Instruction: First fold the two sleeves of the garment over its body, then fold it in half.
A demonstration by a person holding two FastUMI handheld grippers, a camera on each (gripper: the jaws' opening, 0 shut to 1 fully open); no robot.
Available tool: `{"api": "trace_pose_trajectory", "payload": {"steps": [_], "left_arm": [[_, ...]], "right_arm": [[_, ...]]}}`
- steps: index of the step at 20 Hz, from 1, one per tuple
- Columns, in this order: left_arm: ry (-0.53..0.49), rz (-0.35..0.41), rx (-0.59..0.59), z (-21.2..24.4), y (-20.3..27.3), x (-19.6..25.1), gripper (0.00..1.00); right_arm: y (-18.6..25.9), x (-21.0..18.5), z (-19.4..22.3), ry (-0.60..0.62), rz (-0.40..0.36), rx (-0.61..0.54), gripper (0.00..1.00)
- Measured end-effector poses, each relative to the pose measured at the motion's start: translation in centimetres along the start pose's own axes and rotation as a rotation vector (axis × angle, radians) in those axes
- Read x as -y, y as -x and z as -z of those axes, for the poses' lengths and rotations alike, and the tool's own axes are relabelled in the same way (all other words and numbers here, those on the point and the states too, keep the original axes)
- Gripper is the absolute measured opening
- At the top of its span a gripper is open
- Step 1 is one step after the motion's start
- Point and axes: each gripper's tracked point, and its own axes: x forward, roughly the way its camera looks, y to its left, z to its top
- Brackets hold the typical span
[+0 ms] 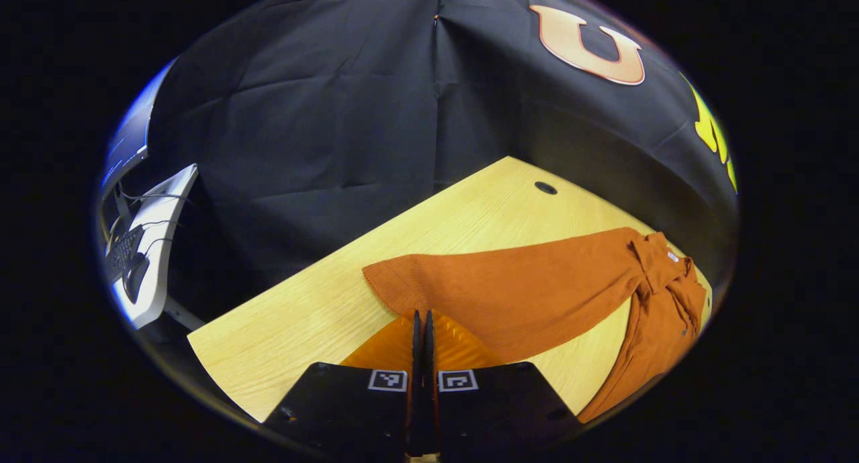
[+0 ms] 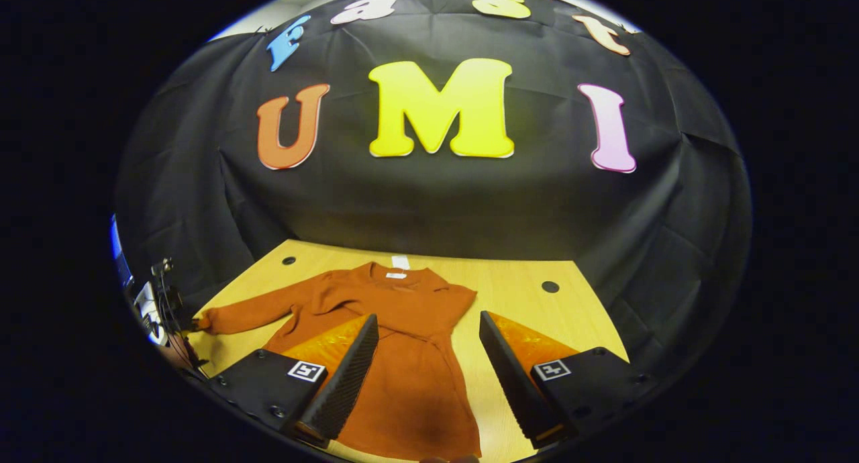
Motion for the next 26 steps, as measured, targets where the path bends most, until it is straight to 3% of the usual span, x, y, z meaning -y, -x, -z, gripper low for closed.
{"api": "trace_pose_trajectory", "payload": {"steps": [2,7,9,11,16,17,20,21,26], "left_arm": [[0.026,0.085,0.015,-2.2,0.1,1.6,0.03],[0.010,0.170,0.097,-9.8,0.7,4.8,0.03],[-0.020,0.263,0.171,-16.3,1.5,10.3,0.03],[-0.051,0.308,0.210,-20.0,1.9,14.0,0.03],[-0.175,0.434,0.264,-25.3,3.5,24.7,0.03],[-0.257,0.505,0.270,-25.6,4.5,30.6,0.03],[-0.428,0.634,0.267,-22.1,6.8,40.8,0.03],[-0.514,0.689,0.243,-18.1,7.8,46.0,0.03],[-0.665,0.708,0.112,-6.1,8.1,55.7,0.03]], "right_arm": [[-0.2,-1.0,1.4,0.011,-0.019,-0.017,0.97],[-0.1,-0.3,1.0,-0.034,-0.032,0.004,0.97],[0.7,2.5,0.1,-0.081,0.004,0.044,0.97],[1.8,5.1,-0.2,-0.117,0.029,0.064,0.97],[4.9,10.8,0.5,-0.196,0.127,0.109,0.97],[6.1,13.2,1.4,-0.223,0.179,0.112,0.97],[9.4,17.7,3.1,-0.277,0.276,0.118,0.97],[10.9,19.2,4.1,-0.288,0.316,0.108,0.97],[16.8,23.7,7.9,-0.324,0.464,0.055,0.97]]}}
